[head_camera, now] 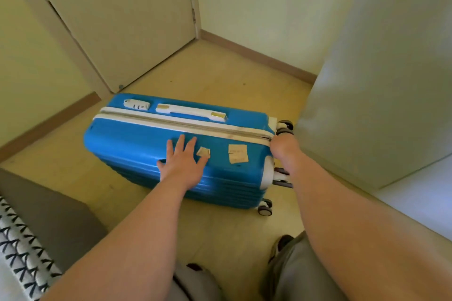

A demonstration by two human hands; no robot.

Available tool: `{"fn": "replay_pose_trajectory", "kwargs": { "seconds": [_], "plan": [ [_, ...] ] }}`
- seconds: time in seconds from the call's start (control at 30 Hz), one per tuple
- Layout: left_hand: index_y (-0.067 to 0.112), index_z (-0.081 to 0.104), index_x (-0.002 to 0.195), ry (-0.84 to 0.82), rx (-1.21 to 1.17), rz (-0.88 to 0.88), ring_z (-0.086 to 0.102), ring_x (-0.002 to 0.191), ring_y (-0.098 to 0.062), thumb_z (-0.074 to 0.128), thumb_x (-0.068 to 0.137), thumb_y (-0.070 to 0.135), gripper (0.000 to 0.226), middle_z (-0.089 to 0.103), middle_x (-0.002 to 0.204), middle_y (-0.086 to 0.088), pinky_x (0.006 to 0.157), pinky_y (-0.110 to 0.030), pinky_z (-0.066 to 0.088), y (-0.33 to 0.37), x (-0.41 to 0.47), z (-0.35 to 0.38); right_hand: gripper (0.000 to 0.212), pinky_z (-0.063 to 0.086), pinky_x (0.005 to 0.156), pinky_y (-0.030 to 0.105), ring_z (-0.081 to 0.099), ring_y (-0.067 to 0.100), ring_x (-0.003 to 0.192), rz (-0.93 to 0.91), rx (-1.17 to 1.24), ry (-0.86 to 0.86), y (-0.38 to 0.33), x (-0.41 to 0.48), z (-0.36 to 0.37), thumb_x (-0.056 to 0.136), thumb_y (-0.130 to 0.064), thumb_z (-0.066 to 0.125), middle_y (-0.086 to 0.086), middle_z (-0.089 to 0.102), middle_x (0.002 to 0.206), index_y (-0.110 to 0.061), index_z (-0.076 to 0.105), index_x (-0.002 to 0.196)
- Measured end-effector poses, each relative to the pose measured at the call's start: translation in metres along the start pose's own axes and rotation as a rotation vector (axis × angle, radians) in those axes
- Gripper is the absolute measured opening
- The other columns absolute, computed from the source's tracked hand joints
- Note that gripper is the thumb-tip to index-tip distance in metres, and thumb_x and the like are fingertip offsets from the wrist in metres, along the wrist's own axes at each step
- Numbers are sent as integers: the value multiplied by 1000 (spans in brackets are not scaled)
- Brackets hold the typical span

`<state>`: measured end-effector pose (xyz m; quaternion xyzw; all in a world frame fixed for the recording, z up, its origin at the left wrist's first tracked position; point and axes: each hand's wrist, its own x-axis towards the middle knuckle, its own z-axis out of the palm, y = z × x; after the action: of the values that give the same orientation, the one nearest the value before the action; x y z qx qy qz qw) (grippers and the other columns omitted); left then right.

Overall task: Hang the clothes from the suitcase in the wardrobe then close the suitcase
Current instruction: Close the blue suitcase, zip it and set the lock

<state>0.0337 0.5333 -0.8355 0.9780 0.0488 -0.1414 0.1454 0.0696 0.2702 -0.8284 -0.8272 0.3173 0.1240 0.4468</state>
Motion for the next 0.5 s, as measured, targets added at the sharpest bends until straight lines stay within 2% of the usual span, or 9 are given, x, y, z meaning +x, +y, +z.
{"fn": "replay_pose_trajectory", "kwargs": {
  "seconds": [0.07, 0.1, 0.17, 0.2, 0.27, 0.3, 0.33, 0.43, 0.5],
  "plan": [
    [41, 12, 158, 4, 14, 0, -6, 154, -23, 35, 99, 64, 67, -1, 168, 12, 116, -64, 24, -3, 4, 2, 16, 52, 78, 33, 50, 23, 89, 3, 0, 20, -3, 8, -1, 100, -13, 45, 23, 60, 125, -9, 60, 102],
    [40, 16, 157, 29, 18, -5, 2, 153, -23, 35, 99, 65, 66, 5, 167, 11, 112, -62, 30, -1, 6, -2, 17, 52, 72, 34, 54, 24, 81, 36, 25, 25, -7, 8, -3, 99, -12, 45, 22, 63, 114, -12, 56, 87],
    [34, 22, 157, 96, 40, -33, 19, 146, -24, 35, 99, 63, 66, 19, 162, 7, 104, -54, 37, 2, 18, -12, 24, 42, 53, 31, 54, 21, 69, 56, -44, 60, -8, 15, -2, 98, -9, 44, 15, 64, 94, -11, 50, 75],
    [29, 23, 157, 133, 61, -50, 25, 142, -25, 37, 100, 61, 67, 24, 160, 5, 102, -51, 37, 3, 23, -15, 23, 42, 52, 31, 56, 21, 69, 43, -81, 62, -9, 14, -2, 98, -9, 45, 12, 63, 89, -11, 50, 75],
    [25, 26, 157, 177, 58, -86, 28, 141, -27, 39, 99, 60, 69, 28, 159, 0, 105, -48, 34, 2, 30, -19, 20, 55, 65, 35, 63, 26, 78, 49, -41, 65, -9, 13, -1, 97, -13, 47, 11, 63, 88, -12, 50, 78],
    [25, 26, 157, 179, 51, -112, 26, 143, -28, 39, 99, 61, 70, 26, 160, -1, 108, -48, 32, -2, 34, -19, 18, 57, 71, 37, 66, 28, 81, 60, -7, 75, -10, 12, 1, 98, -16, 48, 12, 64, 88, -13, 51, 80],
    [26, 25, 157, 171, 45, -139, 21, 146, -29, 38, 98, 64, 72, 22, 162, -2, 112, -49, 29, -6, 36, -18, 17, 56, 69, 37, 67, 29, 81, 62, 25, 77, -8, 14, 2, 97, -18, 50, 13, 65, 90, -13, 52, 82],
    [24, 14, 161, 120, 3, -238, -1, 154, -31, 40, 95, 68, 83, 2, 169, -3, 121, -53, 20, -17, 42, -17, 11, 47, 47, 27, 60, 22, 67, 177, 287, 10, -4, 20, 0, 96, -20, 58, 12, 68, 94, -9, 61, 96],
    [22, 8, 162, 78, -13, -279, -7, 155, -32, 40, 94, 70, 89, -4, 169, -4, 122, -55, 18, -19, 41, -16, 11, 34, 34, 20, 51, 14, 58, 351, 562, -122, 0, 18, -6, 96, -21, 63, 4, 62, 82, -12, 62, 102]
  ]
}}
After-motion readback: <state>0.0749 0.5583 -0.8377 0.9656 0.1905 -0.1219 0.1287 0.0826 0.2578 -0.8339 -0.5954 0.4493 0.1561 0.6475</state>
